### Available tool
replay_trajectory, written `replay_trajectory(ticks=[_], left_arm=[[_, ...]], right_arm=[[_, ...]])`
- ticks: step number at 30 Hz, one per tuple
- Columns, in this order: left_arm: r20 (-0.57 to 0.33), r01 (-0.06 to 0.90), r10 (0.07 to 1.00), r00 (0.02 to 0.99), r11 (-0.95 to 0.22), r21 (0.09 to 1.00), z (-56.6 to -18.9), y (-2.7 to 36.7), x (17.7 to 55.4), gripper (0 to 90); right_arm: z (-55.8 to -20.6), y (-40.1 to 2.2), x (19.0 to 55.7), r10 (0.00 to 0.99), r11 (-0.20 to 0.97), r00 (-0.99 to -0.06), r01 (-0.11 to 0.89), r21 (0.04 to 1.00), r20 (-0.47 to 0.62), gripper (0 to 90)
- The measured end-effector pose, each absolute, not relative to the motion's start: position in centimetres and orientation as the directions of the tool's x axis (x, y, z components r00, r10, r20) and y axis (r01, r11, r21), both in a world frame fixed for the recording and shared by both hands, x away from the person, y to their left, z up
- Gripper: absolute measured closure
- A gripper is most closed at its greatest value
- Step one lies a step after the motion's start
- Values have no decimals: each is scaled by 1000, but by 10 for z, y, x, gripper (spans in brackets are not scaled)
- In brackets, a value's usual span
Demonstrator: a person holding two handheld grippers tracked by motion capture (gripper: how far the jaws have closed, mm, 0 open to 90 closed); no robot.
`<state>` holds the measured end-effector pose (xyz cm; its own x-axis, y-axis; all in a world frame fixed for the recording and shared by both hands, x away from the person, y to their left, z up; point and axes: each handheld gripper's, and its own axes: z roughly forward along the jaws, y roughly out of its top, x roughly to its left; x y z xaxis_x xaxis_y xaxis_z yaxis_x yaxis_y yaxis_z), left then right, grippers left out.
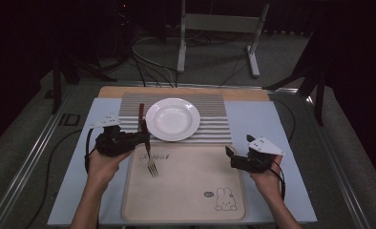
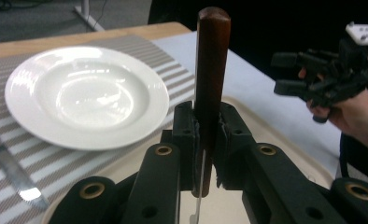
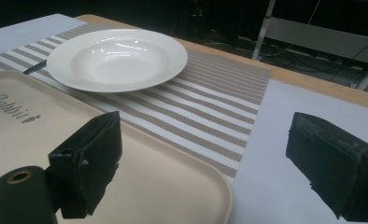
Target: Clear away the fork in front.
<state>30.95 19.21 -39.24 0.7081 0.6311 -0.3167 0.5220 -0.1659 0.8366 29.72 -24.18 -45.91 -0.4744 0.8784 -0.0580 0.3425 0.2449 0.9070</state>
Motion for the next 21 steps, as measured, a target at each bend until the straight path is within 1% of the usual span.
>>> replay_trajectory(ticks=[4,10,16,17,18,20,21], left_arm=[[-325,531,636,700,-159,832,-396,201,305,805],[-369,583,647,668,-146,799,-408,214,302,805],[-409,637,645,645,-159,754,-420,215,303,805],[-397,642,662,636,-168,748,-422,214,303,805],[-364,634,680,636,-192,749,-424,212,302,805],[-355,624,690,631,-179,760,-427,211,302,798],[-327,618,711,623,-191,763,-429,211,302,792]], right_arm=[[-460,-244,296,879,246,-474,342,907,-60,110],[-461,-245,292,875,258,-479,342,904,-68,110],[-462,-248,288,875,262,-479,349,900,-69,110],[-462,-248,288,875,264,-478,350,899,-71,110],[-462,-249,287,875,265,-479,351,898,-72,110],[-464,-250,285,875,269,-478,356,895,-73,110],[-465,-251,284,874,263,-481,361,895,-63,110]])
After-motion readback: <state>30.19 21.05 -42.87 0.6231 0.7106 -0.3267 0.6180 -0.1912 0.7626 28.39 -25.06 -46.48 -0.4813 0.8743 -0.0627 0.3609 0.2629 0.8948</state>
